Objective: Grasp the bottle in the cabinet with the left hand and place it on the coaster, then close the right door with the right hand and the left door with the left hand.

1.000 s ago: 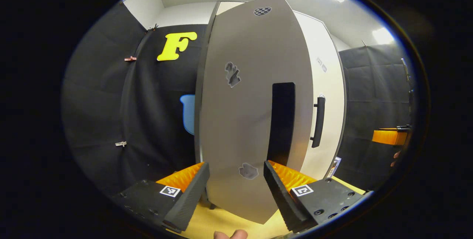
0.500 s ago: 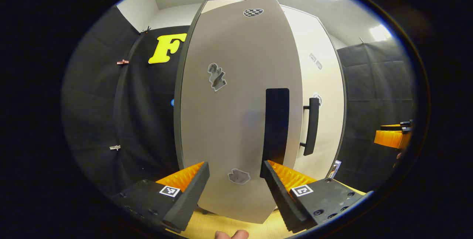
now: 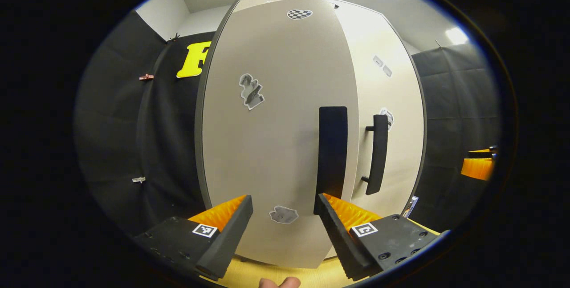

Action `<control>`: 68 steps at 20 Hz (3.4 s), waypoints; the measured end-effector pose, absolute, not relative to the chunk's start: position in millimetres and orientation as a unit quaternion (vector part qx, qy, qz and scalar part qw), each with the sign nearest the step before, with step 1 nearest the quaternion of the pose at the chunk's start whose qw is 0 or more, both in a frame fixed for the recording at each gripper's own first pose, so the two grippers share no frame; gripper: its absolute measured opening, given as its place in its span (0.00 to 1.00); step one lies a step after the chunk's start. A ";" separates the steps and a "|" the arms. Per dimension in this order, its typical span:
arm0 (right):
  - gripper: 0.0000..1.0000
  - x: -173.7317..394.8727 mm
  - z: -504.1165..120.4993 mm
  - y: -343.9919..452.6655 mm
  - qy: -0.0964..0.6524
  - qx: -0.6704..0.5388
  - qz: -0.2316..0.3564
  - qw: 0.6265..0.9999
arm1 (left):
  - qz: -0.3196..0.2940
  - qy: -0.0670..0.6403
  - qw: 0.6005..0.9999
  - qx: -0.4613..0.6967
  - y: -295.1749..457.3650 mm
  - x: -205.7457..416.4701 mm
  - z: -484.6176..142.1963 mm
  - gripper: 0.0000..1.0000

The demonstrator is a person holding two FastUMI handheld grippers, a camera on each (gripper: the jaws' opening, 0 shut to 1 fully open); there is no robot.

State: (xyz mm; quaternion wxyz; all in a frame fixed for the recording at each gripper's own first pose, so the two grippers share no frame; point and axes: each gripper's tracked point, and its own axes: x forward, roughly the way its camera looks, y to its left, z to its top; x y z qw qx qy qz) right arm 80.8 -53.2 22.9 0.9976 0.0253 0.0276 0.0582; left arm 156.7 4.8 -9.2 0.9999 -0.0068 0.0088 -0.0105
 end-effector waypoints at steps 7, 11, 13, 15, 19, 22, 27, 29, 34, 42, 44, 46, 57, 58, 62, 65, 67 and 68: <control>0.98 79.4 28.2 -52.1 0.023 0.027 0.060 0.998 | -0.007 -0.001 1.000 0.006 4.4 150.1 -2.2 0.94; 0.98 73.2 37.1 -50.6 0.012 0.027 0.056 0.998 | -0.009 -0.005 1.000 0.010 5.5 132.9 5.1 0.94; 0.98 69.4 43.4 -49.1 0.003 0.029 0.052 0.998 | -0.014 -0.009 1.000 0.007 5.5 120.1 8.6 0.94; 0.98 67.0 46.4 -49.5 -0.004 0.026 0.045 0.999 | -0.016 -0.008 1.000 0.004 7.0 107.9 11.2 0.94; 0.98 52.9 49.3 -39.7 -0.006 0.022 0.044 0.999 | -0.013 -0.002 1.000 -0.004 13.3 84.6 12.1 0.94; 0.98 47.7 49.7 -33.1 -0.005 0.021 0.045 0.999 | -0.009 -0.006 1.000 0.003 20.2 67.0 14.6 0.94; 0.98 34.5 53.9 -19.2 -0.009 0.020 0.048 0.999 | -0.002 -0.008 1.000 0.002 30.4 39.8 19.4 0.94; 0.98 29.2 55.7 -15.3 -0.012 0.019 0.047 0.999 | 0.005 -0.012 1.000 0.000 35.5 28.6 21.4 0.94; 0.98 14.3 56.6 -9.5 -0.016 0.019 0.043 0.999 | 0.004 -0.018 1.000 0.006 37.6 12.9 28.9 0.94; 0.98 -2.5 52.5 -6.0 -0.014 0.018 0.034 0.999 | -0.005 -0.015 1.000 0.005 35.3 -7.3 22.9 0.94; 0.98 -5.3 53.8 -6.1 -0.016 0.019 0.033 0.999 | -0.006 -0.015 1.000 0.005 34.7 -9.4 24.7 0.94; 0.98 -7.1 53.7 -5.9 -0.016 0.019 0.033 0.999 | -0.007 -0.015 1.000 0.005 34.5 -10.6 23.0 0.94; 0.98 -8.2 55.6 -4.2 -0.018 0.015 0.034 0.999 | -0.005 -0.013 1.000 0.001 36.0 -14.2 24.2 0.94; 0.98 -7.8 55.5 -4.3 -0.018 0.016 0.034 0.999 | -0.005 -0.014 1.000 0.001 35.4 -13.6 24.1 0.94; 0.98 -6.9 55.7 -5.6 -0.018 0.016 0.034 0.999 | -0.008 -0.011 1.000 -0.001 33.3 -13.5 23.6 0.94; 0.98 -7.8 55.5 -4.7 -0.018 0.014 0.034 0.999 | -0.009 -0.011 1.000 0.000 32.4 -13.2 23.9 0.94; 0.98 -7.4 55.6 -4.2 -0.017 0.014 0.035 0.999 | -0.009 -0.011 1.000 -0.001 32.5 -12.6 24.1 0.94; 0.98 -7.1 56.0 -4.1 -0.018 0.014 0.035 0.999 | -0.009 -0.011 1.000 -0.002 32.4 -13.2 24.4 0.94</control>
